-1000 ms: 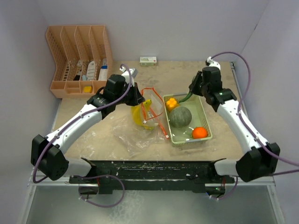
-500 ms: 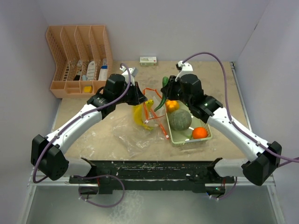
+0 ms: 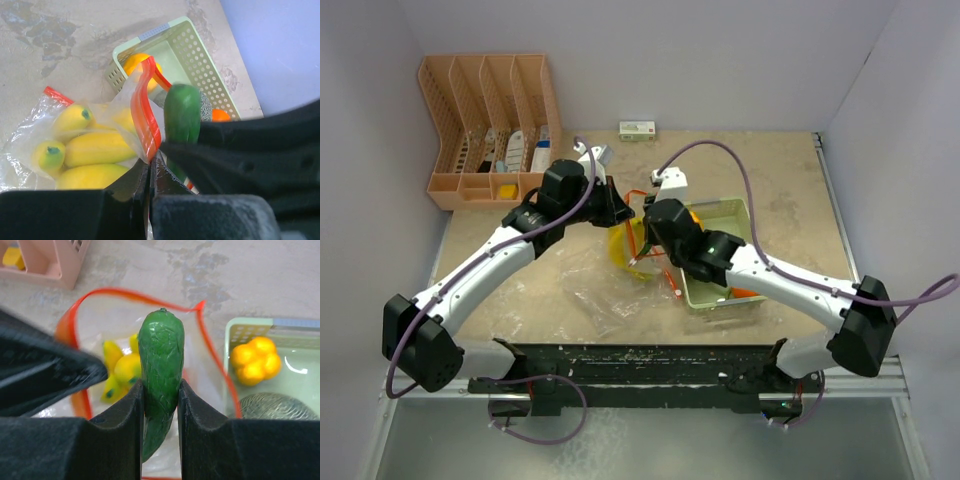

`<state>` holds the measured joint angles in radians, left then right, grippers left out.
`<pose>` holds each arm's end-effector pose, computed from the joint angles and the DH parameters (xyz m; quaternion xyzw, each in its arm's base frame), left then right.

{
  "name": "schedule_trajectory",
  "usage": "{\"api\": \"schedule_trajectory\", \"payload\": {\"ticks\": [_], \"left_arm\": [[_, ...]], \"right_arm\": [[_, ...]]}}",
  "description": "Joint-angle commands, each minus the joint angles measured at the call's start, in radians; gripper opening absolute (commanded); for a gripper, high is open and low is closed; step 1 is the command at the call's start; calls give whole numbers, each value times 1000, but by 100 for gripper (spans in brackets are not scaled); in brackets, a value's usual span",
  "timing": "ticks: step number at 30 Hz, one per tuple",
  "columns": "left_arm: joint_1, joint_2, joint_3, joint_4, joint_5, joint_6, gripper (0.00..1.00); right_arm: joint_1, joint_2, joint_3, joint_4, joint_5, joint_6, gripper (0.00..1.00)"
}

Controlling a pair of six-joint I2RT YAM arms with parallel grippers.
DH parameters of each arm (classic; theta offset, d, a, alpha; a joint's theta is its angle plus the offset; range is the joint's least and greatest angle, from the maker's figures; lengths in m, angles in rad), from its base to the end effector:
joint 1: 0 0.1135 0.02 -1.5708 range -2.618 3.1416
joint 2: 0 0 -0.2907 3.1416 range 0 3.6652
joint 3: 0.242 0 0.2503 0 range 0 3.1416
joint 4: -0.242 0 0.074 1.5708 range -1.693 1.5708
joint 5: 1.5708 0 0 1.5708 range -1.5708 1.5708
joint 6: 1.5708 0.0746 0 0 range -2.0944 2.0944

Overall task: Place the food in the zip-top bag and seal the zipper
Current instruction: Place the fake vegetable in the zipper food storage bag.

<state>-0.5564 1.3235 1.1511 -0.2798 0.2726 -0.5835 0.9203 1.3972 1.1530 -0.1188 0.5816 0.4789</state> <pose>0.2694 -0.1912 0.3490 0.0607 0.8407 -0.3806 0.3804 0.2431 0.2517 0.3509 -0.0138 0.8051 0.1697 0.5682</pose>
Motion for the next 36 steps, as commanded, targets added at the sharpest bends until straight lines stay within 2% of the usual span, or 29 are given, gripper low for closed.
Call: {"api": "schedule_trajectory", "payload": {"ticks": [1, 2, 4, 5, 8, 11, 15, 19, 23, 27, 36], "left_arm": [[9, -26, 22, 47, 24, -4, 0], [9, -23, 24, 50, 27, -4, 0], [9, -21, 26, 56, 31, -5, 0], [9, -21, 26, 58, 31, -6, 0], [9, -24, 23, 59, 33, -4, 0], [9, -28, 13, 61, 31, -2, 0], [9, -39, 3, 70, 31, -5, 0], [9, -56, -11, 89, 35, -10, 0], [10, -73, -16, 96, 40, -11, 0], [9, -80, -17, 94, 49, -17, 0], [9, -98, -28, 93, 47, -33, 0]], "right_arm": [[76, -4, 28, -40, 140, 53, 25], [79, 0, 28, -69, 137, 84, 35], [80, 3, 27, -142, 141, 138, 48], [80, 1, 27, -166, 149, 156, 58], [79, -36, 25, -196, 138, 153, 80], [80, -84, 41, -238, 77, 153, 91], [80, -183, 56, -266, 20, 166, 91], [67, -255, 65, -323, 30, 195, 87], [-35, -264, 41, -368, -48, 180, 79], [-160, -256, -3, -292, -246, 134, 74], [-181, -145, -35, -129, -461, 113, 67]]}}
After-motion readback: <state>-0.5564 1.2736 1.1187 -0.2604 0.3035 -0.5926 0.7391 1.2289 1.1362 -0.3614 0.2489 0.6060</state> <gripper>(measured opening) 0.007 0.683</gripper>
